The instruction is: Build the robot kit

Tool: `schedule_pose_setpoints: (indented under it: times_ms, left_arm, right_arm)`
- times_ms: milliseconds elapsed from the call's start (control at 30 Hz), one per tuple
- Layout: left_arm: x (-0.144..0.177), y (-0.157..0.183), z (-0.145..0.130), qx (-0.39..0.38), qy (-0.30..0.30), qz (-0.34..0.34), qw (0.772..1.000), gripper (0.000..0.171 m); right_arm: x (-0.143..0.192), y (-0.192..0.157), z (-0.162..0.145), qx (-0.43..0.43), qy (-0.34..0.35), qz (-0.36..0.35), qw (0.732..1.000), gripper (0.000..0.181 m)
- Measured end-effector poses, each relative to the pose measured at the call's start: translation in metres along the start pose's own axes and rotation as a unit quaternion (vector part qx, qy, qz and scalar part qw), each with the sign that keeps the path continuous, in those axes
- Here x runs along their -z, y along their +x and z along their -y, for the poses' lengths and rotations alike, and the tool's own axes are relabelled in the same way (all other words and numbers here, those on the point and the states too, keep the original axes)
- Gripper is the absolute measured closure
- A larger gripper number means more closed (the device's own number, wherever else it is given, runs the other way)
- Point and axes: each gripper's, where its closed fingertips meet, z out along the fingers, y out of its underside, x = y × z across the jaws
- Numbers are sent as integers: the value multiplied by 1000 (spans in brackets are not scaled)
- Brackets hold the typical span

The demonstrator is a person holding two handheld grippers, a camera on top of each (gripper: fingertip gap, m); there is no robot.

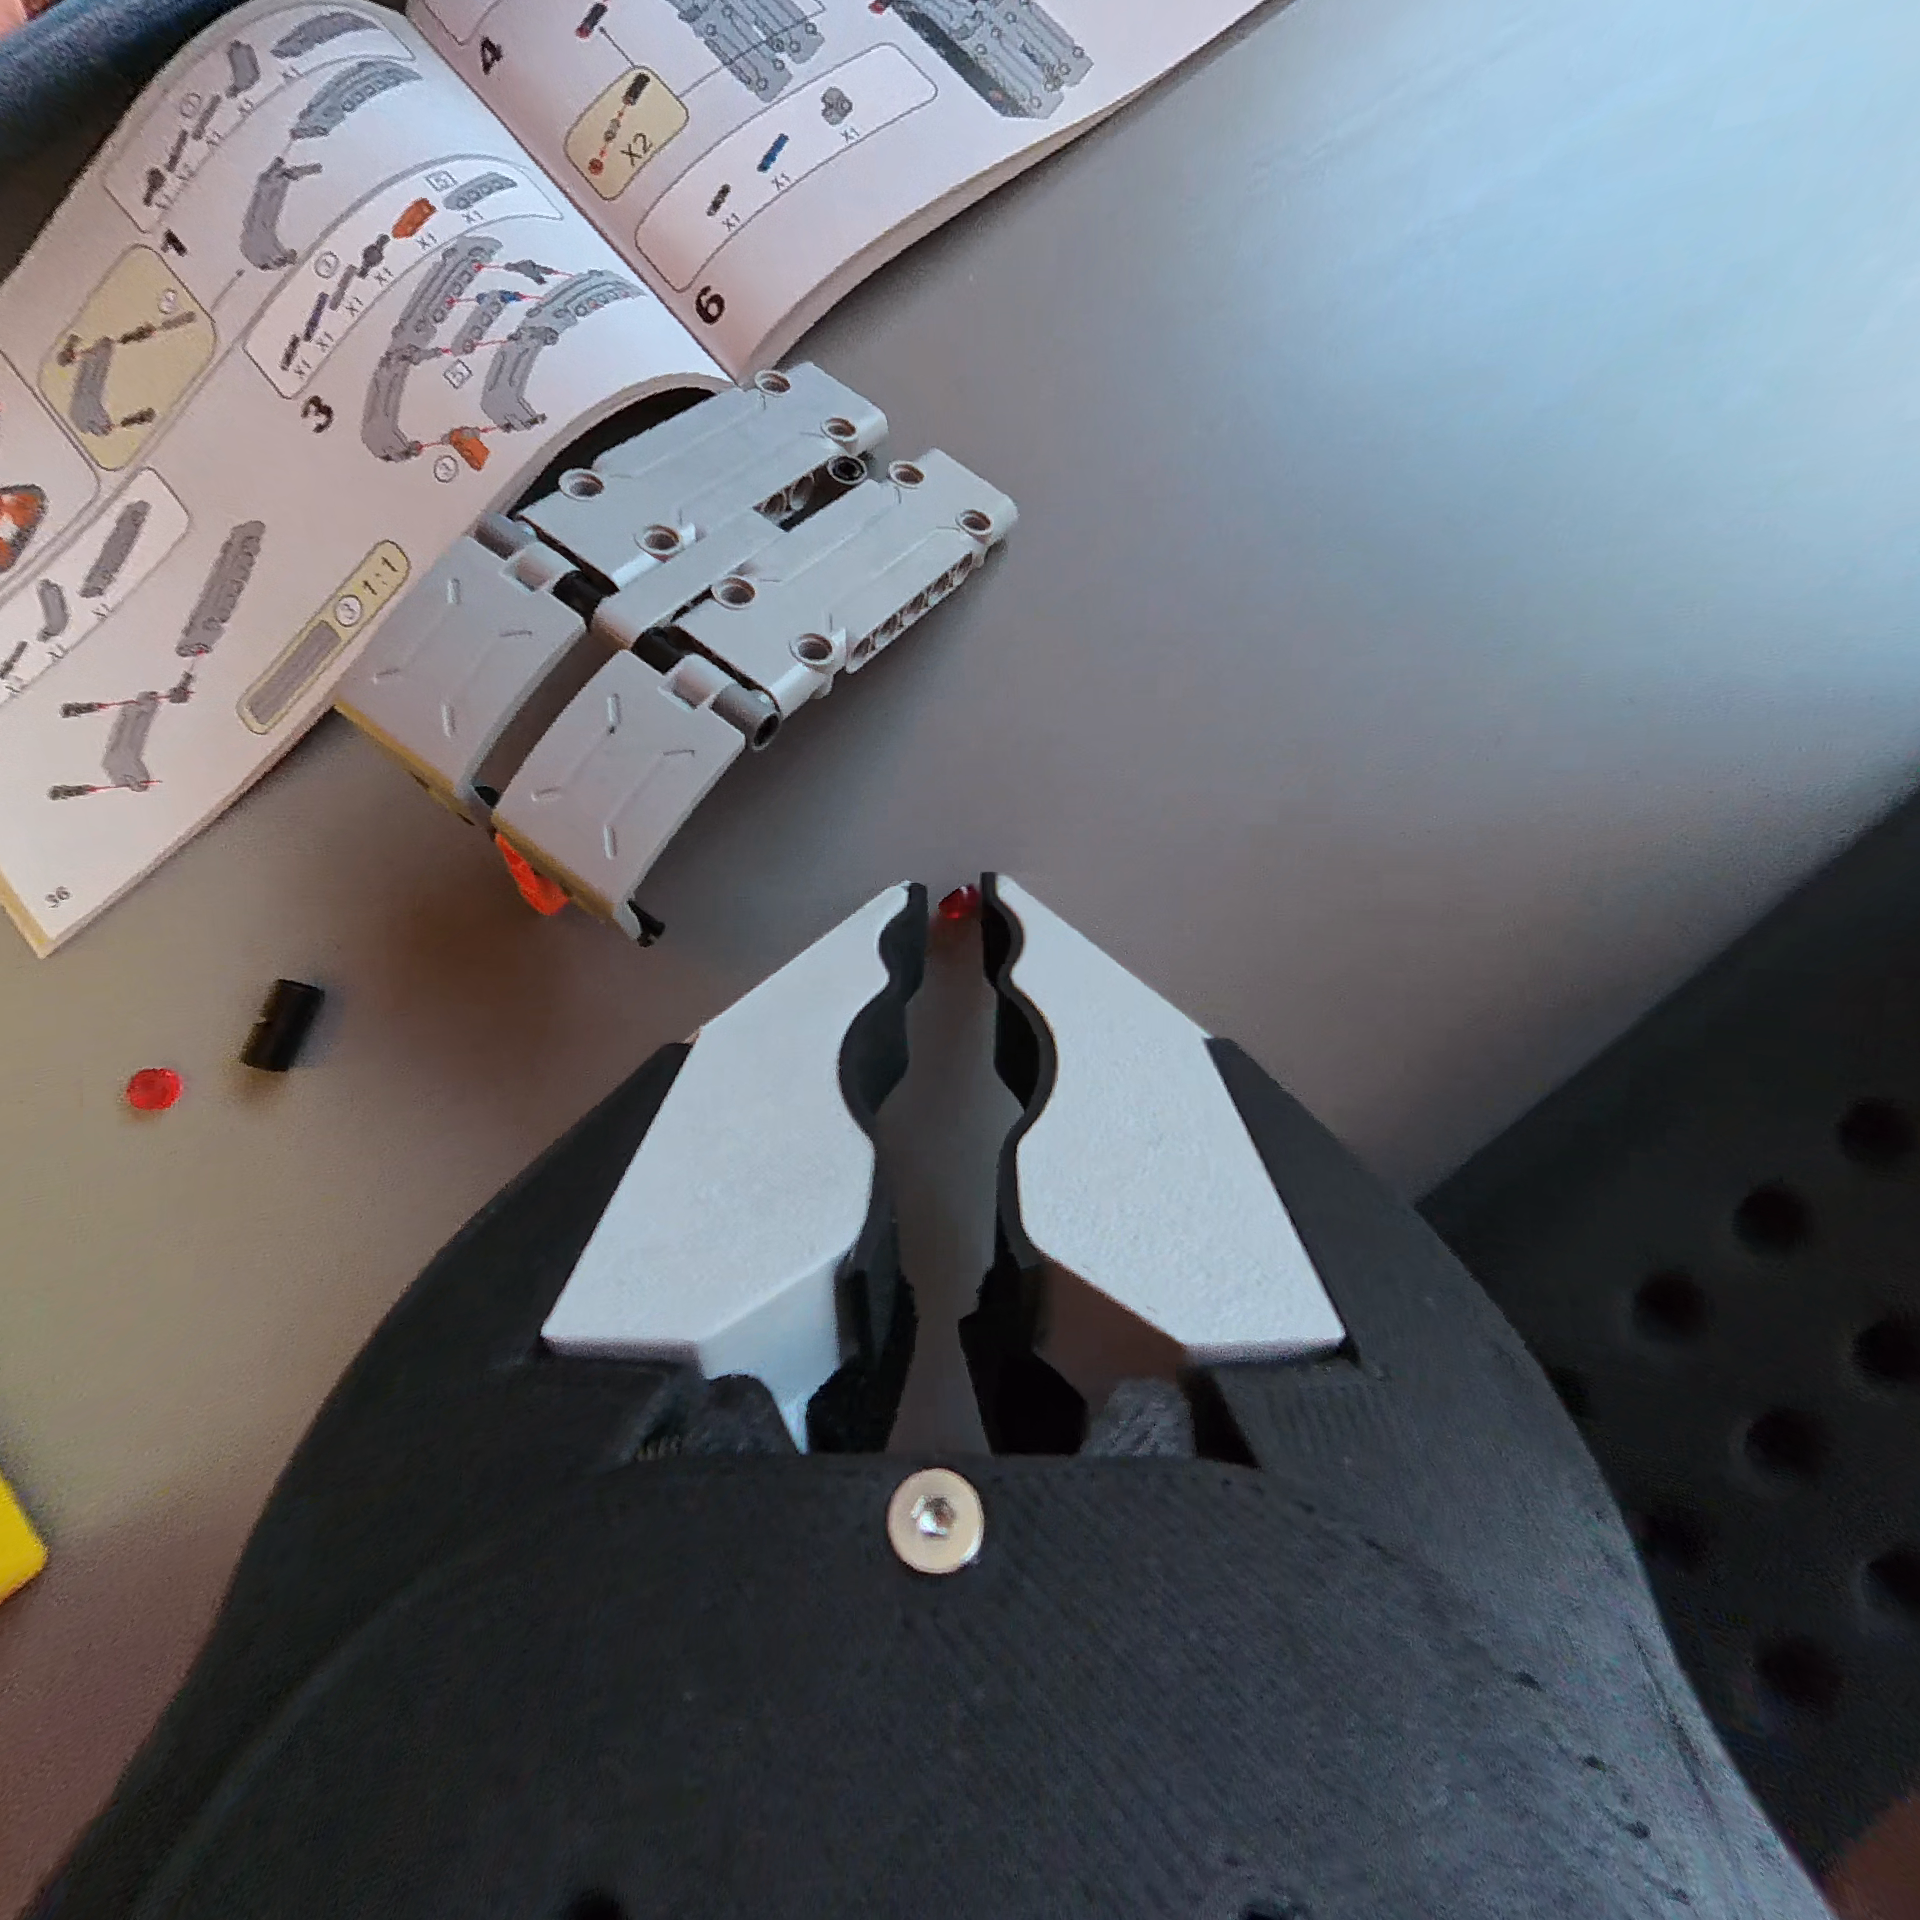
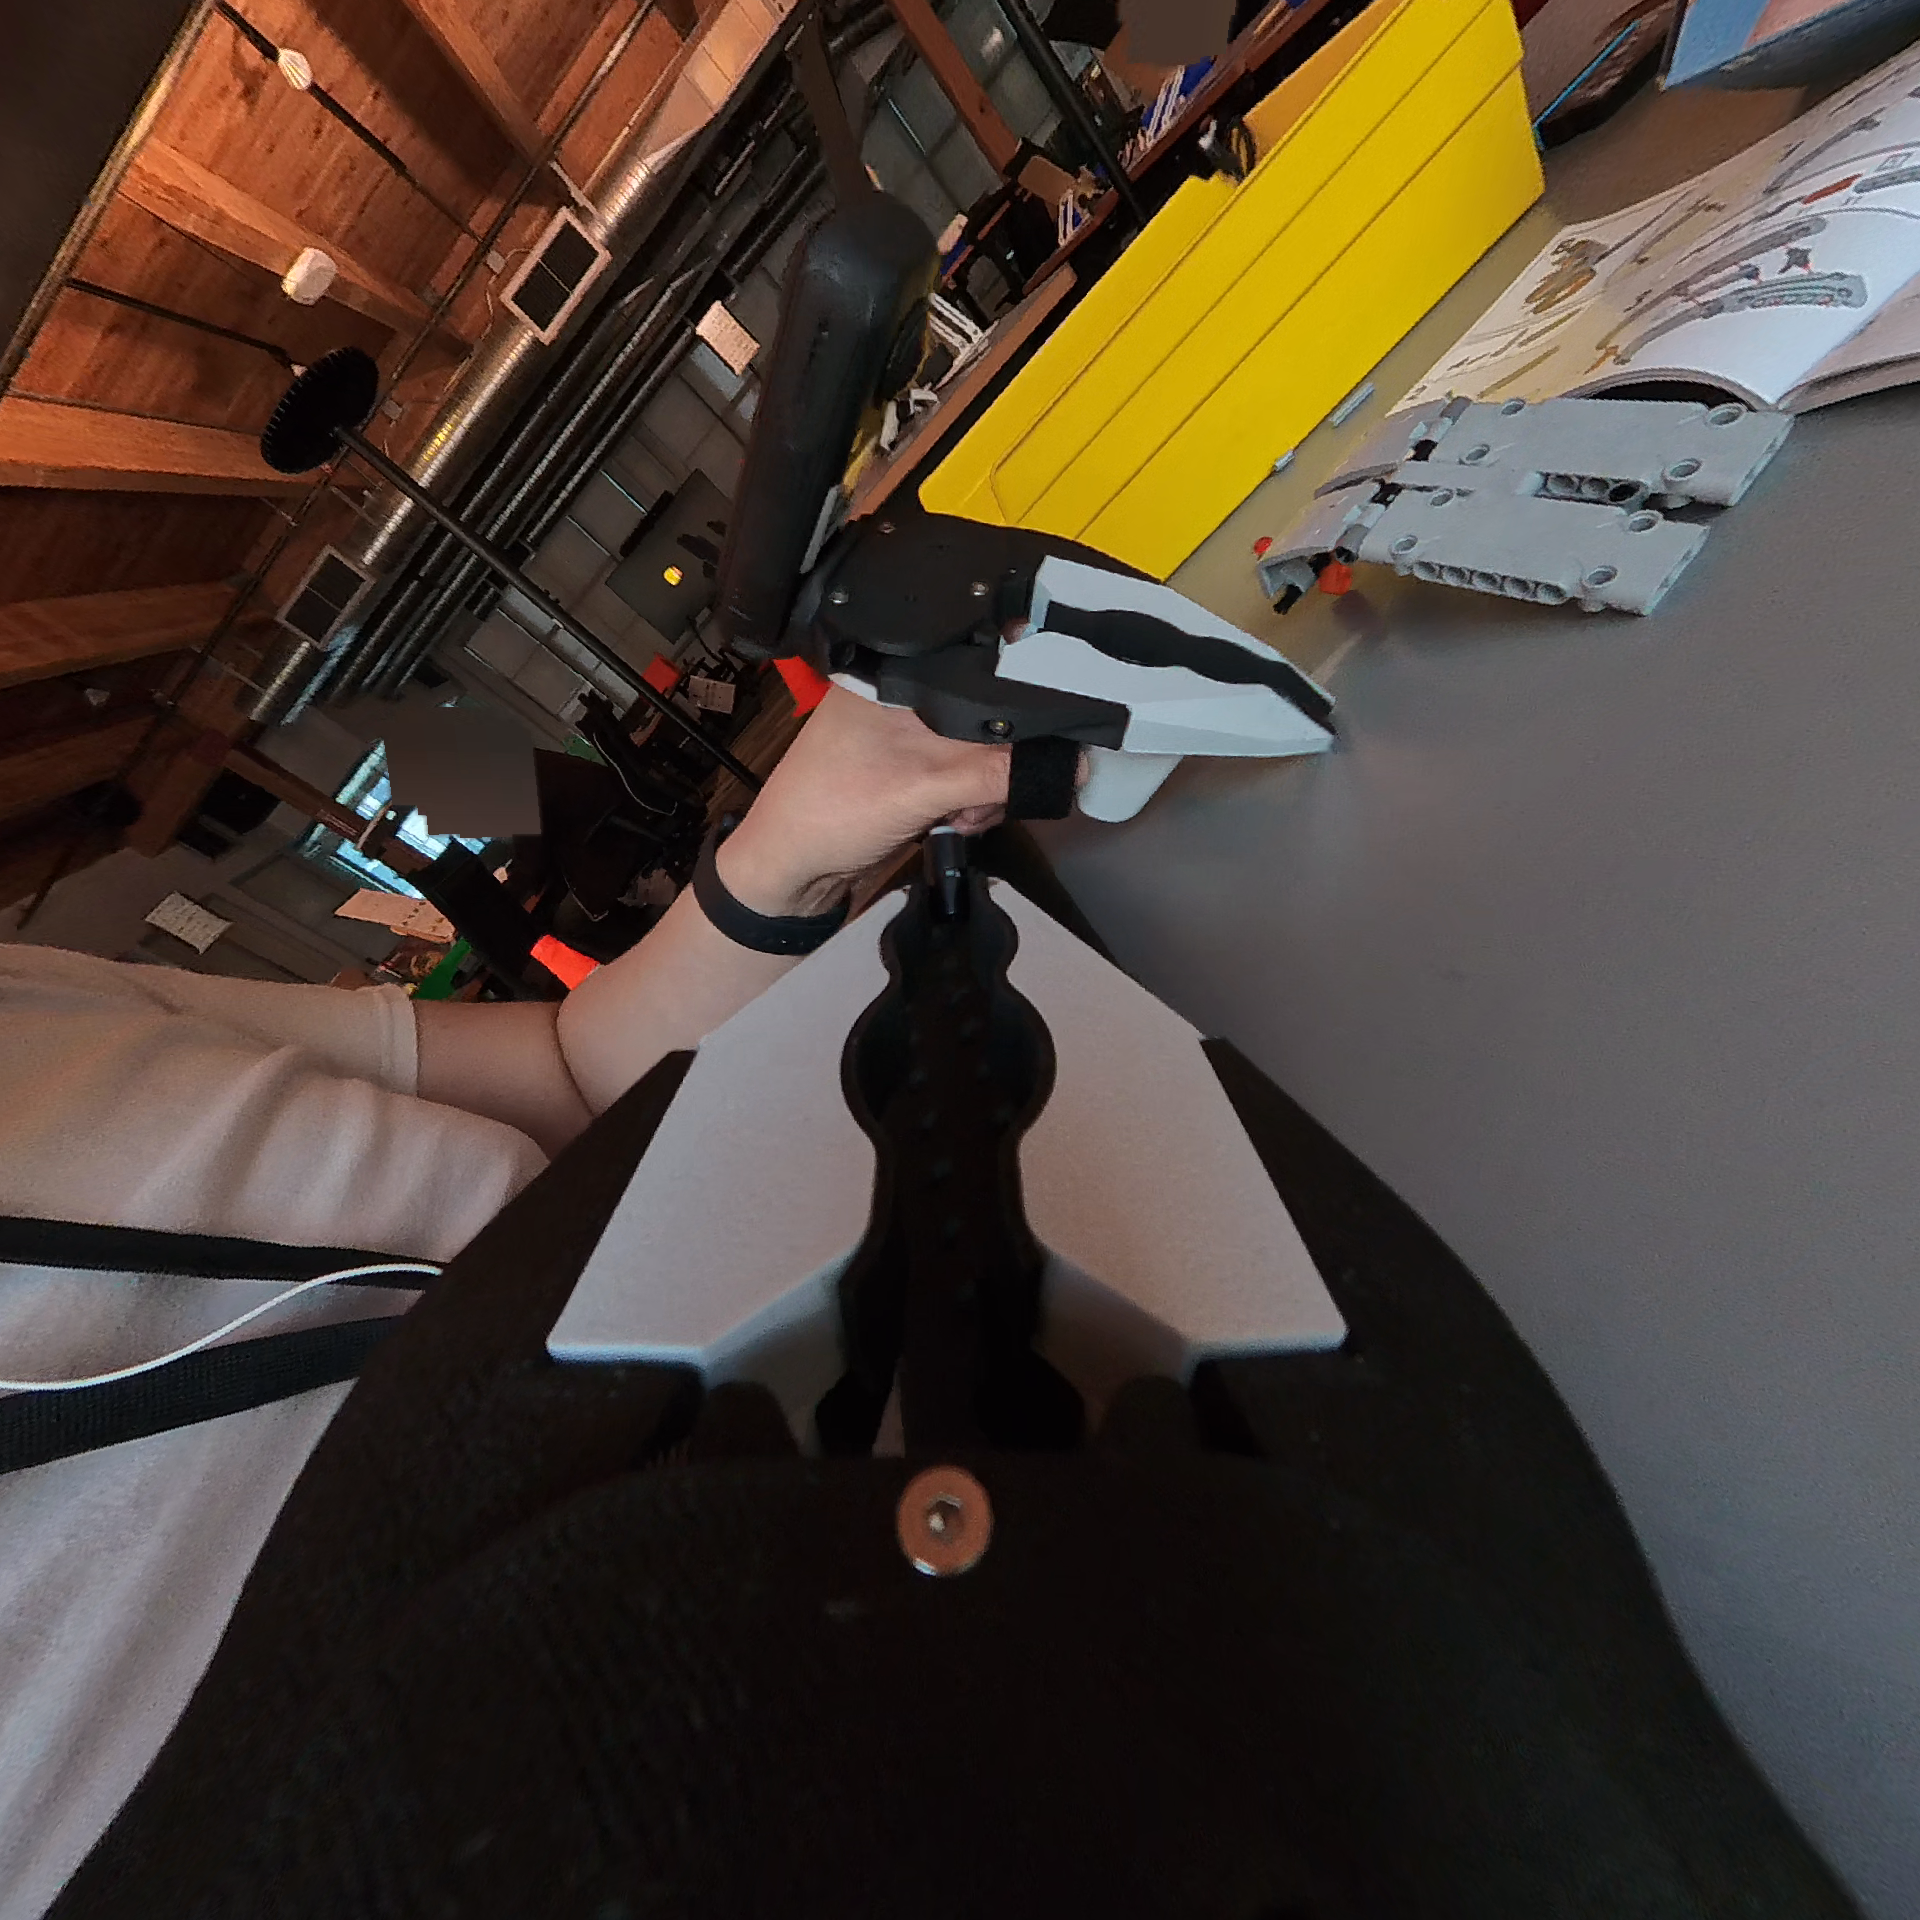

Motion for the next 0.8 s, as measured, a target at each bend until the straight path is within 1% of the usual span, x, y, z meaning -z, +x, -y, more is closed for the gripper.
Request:
schedule_pose_setpoints:
  times_ms: [100, 167, 200, 267, 333, 400, 467, 533, 600, 667, 800]
  left_arm:
    - [-1, -4, -1, -29, 2, 11, 1000, 166]
    - [2, -1, 1, -50, 15, -2, 999, 166]
    - [6, 0, 4, -62, 33, -4, 998, 166]
    - [23, 9, 15, -111, 93, -7, 989, 166]
    - [48, 23, 28, -183, 165, 2, 969, 166]
    - [72, 42, 36, -260, 218, 20, 940, 166]
    - [90, 58, 39, -326, 248, 49, 911, 166]
    - [102, 72, 41, -371, 263, 68, 888, 166]
    - [109, 85, 40, -399, 267, 67, 875, 166]
    - [115, 94, 41, -413, 274, 64, 866, 166]
    - [124, 105, 43, -419, 288, 51, 859, 166]
  right_arm:
    - [8, 20, 3, 33, -39, -45, 998, 173]
    - [14, 35, 9, 64, -66, -77, 993, 173]
    - [16, 44, 10, 80, -90, -92, 988, 173]
    - [20, 64, 10, 120, -134, -126, 976, 174]
    - [21, 80, 8, 140, -171, -148, 964, 173]
    - [17, 83, 5, 148, -194, -140, 960, 173]
    - [14, 92, 0, 160, -224, -154, 949, 174]
    - [12, 101, -7, 175, -257, -169, 935, 173]
    - [10, 106, -13, 186, -278, -178, 926, 173]
    - [10, 109, -19, 188, -295, -183, 919, 173]
    - [11, 111, -21, 187, -302, -186, 916, 172]
